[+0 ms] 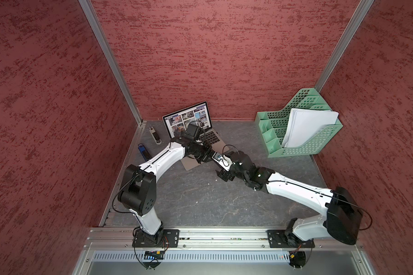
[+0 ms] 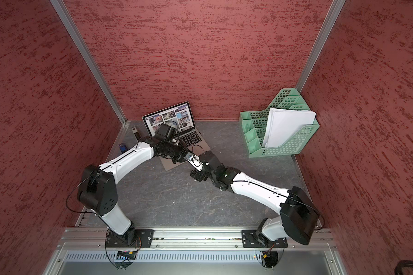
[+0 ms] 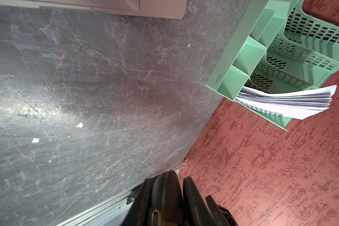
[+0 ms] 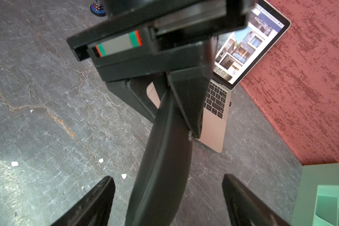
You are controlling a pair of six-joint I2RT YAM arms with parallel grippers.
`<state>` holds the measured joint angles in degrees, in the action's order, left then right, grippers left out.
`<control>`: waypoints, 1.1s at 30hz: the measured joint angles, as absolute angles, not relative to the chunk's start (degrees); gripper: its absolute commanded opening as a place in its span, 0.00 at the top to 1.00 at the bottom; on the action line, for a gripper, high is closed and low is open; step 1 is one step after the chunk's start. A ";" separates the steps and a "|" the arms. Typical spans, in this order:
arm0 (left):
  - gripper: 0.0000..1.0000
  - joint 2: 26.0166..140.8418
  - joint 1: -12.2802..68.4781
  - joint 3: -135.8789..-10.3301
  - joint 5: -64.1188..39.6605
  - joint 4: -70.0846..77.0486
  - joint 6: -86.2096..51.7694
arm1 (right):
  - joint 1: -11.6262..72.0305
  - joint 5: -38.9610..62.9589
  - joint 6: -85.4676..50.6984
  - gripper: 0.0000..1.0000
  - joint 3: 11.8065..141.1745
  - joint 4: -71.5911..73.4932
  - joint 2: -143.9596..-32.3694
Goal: Remove the wireless mouse receiver from the laptop
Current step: Place the mouse at the center of the board.
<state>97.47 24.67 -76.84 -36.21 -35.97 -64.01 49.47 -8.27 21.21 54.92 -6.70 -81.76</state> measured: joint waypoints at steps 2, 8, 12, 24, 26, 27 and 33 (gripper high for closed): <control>0.82 97.47 24.71 -76.79 -36.40 -35.97 -64.25 | 49.52 -8.91 21.30 0.25 54.92 -6.31 -82.52; 0.82 97.47 24.71 -76.79 -37.50 -35.97 -64.69 | 49.56 -10.87 21.54 0.34 54.89 -5.26 -83.07; 0.82 97.47 24.71 -76.79 -37.95 -35.92 -65.04 | 49.74 -11.92 22.09 0.36 54.89 -4.91 -83.07; 0.82 100.12 24.43 -79.75 -41.60 -39.72 -64.66 | 50.46 -13.98 23.86 0.43 54.89 -4.36 -83.07; 0.82 100.53 24.14 -80.73 -41.85 -41.52 -63.99 | 50.61 -14.17 24.08 0.43 54.89 -4.12 -83.07; 0.82 100.53 23.99 -81.06 -41.98 -42.15 -63.75 | 50.70 -14.17 24.27 0.43 54.89 -3.97 -83.07; 0.82 100.53 23.27 -81.47 -43.18 -43.94 -63.35 | 51.13 -14.17 24.95 0.53 54.89 -3.62 -83.07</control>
